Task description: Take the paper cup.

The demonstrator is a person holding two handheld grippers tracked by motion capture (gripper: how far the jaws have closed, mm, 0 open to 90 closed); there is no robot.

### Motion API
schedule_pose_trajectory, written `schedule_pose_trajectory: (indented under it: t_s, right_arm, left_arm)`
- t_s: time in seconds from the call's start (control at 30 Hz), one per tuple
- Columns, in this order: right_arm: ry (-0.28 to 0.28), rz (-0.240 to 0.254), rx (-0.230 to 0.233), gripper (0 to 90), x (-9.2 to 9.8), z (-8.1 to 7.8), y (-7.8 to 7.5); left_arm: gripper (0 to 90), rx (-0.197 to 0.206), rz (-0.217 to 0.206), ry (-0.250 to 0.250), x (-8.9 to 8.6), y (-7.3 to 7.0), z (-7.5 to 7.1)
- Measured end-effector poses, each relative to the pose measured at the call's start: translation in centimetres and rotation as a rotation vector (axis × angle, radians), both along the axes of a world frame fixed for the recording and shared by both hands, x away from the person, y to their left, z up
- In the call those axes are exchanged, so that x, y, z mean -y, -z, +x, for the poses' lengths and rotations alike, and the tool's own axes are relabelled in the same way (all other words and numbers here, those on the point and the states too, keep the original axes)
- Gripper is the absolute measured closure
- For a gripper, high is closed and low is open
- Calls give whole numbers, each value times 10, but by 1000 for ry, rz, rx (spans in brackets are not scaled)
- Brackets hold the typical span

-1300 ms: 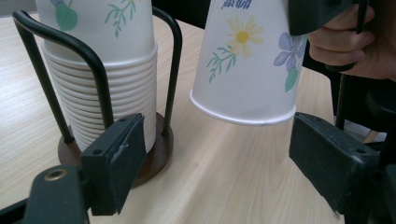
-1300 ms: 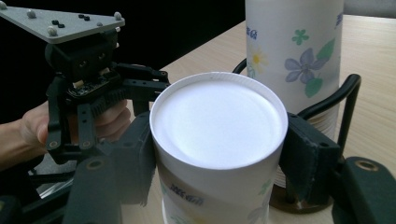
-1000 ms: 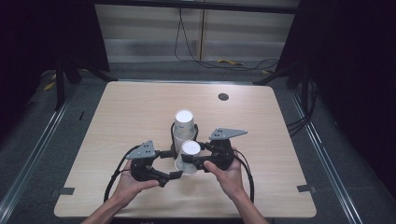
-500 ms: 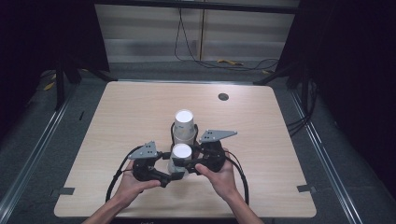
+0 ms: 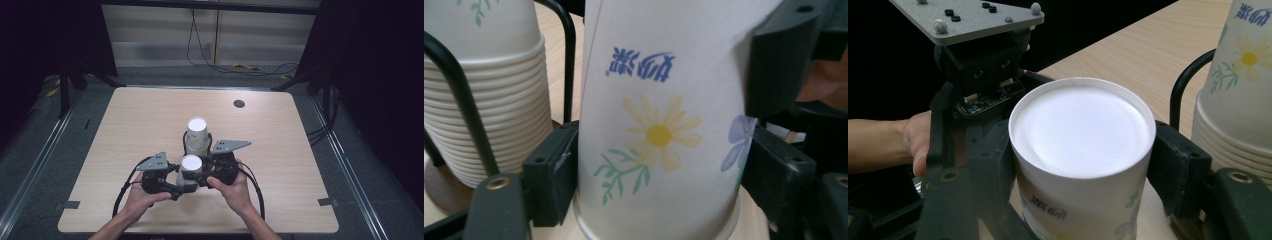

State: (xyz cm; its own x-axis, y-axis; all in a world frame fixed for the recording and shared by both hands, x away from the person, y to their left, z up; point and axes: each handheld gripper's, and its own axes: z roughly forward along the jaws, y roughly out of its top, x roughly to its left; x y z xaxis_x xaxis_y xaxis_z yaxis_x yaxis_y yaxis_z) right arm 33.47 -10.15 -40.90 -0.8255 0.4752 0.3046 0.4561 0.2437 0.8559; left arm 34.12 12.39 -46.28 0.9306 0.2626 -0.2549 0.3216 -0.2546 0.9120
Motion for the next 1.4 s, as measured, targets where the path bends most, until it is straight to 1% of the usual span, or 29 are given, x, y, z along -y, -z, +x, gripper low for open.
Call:
schedule_pose_trajectory:
  t_s: [0.1, 0.13, 0.2, 0.3, 0.33, 0.47, 0.5, 0.53, 0.6, 0.63, 0.7, 0.83, 0.93, 1.1, 1.13, 1.27, 1.33, 1.4]
  right_arm:
    - [-2, 1, -2, 344, 1, -1, 0]
    - [-1, 6, -4, 340, 1, 0, 1]
    - [-7, 0, -2, 335, 1, 1, 0]
    - [-7, -2, -1, 325, 1, 0, 0]
    - [-8, -2, 1, 319, 1, 0, 0]
    - [-10, -4, 1, 233, -1, 0, 1]
    - [-10, -4, 1, 233, -1, 0, 1]
    - [-6, -3, -1, 192, -1, 0, 0]
    - [3, 7, -2, 187, 1, 1, -1]
    - [8, 9, 1, 178, 3, 1, -1]
    - [18, 0, 4, 178, 5, 2, -2]
    - [23, 13, 2, 176, 10, 2, -4]
    - [28, 20, 3, 176, 12, 2, -5]
    - [38, 28, 10, 180, 20, 2, -9]
    - [37, 30, 8, 184, 21, 1, -10]
    - [32, 24, 4, 189, 23, 1, -9]
    - [18, 13, -9, 187, 23, 2, -7]
    - [13, 7, -11, 186, 22, 2, -7]
  left_arm:
    - [252, 10, 7, 2, -1, 0, 0]
    - [259, 7, 4, 3, -1, 0, 0]
    - [264, 6, 1, 0, 0, 0, 0]
    - [271, 23, 12, 9, -1, -1, 0]
    - [271, 18, 12, 8, -1, -1, 0]
    - [272, 17, 29, 15, -1, 0, 0]
    - [272, 17, 29, 15, -1, 0, 0]
    - [272, 18, 37, 16, -1, 0, 0]
    - [272, 28, 54, 18, -1, 0, 0]
    - [272, 28, 57, 17, -2, 0, 0]
    - [271, 26, 59, 11, -3, 0, 0]
    - [271, 10, 58, 16, -3, 1, 1]
    - [270, 14, 64, 11, -4, 0, 2]
    - [270, 9, 67, 2, -8, 0, 3]
    - [270, 5, 63, -8, -10, 0, 4]
    - [270, 2, 64, -14, -12, -1, 5]
    - [271, -12, 61, -28, -14, -1, 7]
    - [271, -8, 65, -33, -14, -2, 6]
